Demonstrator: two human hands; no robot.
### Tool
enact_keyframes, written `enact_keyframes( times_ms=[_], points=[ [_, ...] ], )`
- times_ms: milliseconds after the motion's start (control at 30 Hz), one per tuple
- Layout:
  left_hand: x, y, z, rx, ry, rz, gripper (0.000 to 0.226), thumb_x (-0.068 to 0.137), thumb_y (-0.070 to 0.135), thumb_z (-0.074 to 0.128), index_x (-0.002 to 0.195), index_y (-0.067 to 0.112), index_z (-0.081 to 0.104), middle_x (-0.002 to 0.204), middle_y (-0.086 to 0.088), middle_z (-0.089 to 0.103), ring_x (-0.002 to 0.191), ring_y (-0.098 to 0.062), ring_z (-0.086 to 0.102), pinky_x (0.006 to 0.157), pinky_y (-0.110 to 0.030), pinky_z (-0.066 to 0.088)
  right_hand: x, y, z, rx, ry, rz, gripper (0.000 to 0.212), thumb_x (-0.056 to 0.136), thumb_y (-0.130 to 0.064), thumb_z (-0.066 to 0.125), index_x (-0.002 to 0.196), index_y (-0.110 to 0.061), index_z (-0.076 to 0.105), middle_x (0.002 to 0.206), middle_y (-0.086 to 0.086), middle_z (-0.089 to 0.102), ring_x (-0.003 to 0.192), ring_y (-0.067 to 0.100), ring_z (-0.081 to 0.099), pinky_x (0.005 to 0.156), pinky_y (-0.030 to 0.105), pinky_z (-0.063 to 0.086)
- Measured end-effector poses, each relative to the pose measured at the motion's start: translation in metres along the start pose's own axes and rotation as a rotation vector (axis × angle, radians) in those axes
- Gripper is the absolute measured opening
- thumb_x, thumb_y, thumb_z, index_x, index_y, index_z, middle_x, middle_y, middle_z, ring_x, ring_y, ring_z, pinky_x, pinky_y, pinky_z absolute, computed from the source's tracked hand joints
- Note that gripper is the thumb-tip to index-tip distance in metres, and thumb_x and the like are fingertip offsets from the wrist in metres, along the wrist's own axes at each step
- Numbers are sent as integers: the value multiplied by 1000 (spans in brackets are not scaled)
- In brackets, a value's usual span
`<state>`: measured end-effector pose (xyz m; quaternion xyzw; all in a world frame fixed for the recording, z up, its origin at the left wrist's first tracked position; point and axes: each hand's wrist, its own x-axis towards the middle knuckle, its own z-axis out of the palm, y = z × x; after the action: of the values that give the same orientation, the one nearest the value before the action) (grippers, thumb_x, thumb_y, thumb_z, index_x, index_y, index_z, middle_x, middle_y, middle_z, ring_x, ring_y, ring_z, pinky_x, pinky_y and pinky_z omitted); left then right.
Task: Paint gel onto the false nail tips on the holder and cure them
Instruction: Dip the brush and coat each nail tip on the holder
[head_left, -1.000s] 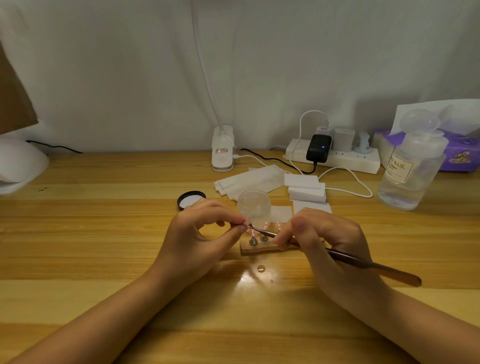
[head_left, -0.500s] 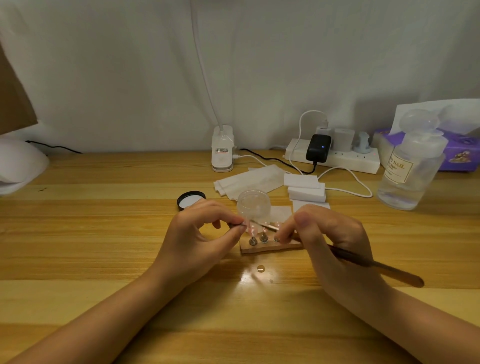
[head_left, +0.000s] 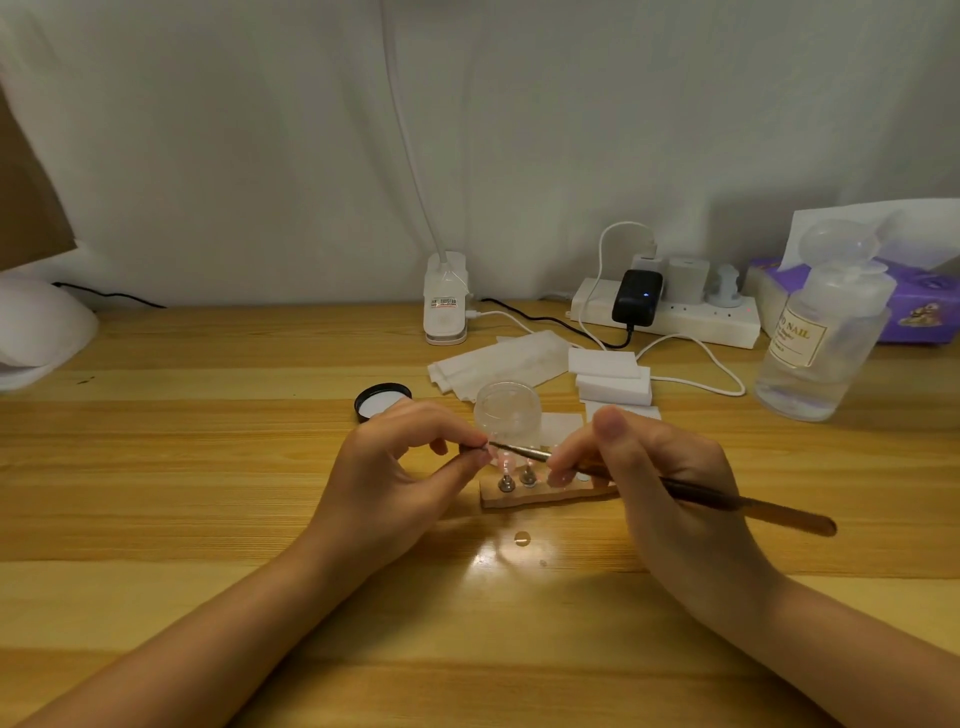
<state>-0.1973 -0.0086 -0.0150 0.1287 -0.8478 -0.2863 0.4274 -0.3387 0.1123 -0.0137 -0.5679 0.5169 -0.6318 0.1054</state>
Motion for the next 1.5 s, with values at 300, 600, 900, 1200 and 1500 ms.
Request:
enact_keyframes(
  times_ms=[300,600,900,1200,1500],
  points=[
    [0,0,-1,-2,-33,24,10,75,14,69,85,13,69,79,6,67,76,-9,59,67,-30,49,4,1,-1,100,123,105,43,93,-34,36,67,-18,66,63,0,68,62,4,64,61,7,43],
    [0,0,-1,-3,-37,38,16,71,9,66,86,16,67,80,8,66,77,-9,59,68,-28,50,2,-3,2,122,64,110,45,93,-35,36,66,-16,66,64,1,68,61,3,64,62,6,43],
    [1,0,-1,5,-43,64,17,73,10,66,85,22,66,81,12,66,78,-6,59,68,-27,49,1,-2,0,114,96,83,44,91,-31,34,63,-19,65,58,-4,67,60,2,63,62,4,43],
    [1,-1,-1,3,-40,48,14,73,11,66,85,18,68,81,9,67,77,-8,60,68,-30,50,2,1,0,66,116,79,41,89,-36,35,70,-17,66,64,0,68,64,4,63,59,8,42],
    [0,1,0,13,-23,35,16,70,12,68,85,15,69,81,7,66,76,-10,59,66,-36,48,0,-1,3,-19,65,1,43,88,-45,35,68,-23,65,67,-2,66,64,6,64,65,14,46]
  ],
)
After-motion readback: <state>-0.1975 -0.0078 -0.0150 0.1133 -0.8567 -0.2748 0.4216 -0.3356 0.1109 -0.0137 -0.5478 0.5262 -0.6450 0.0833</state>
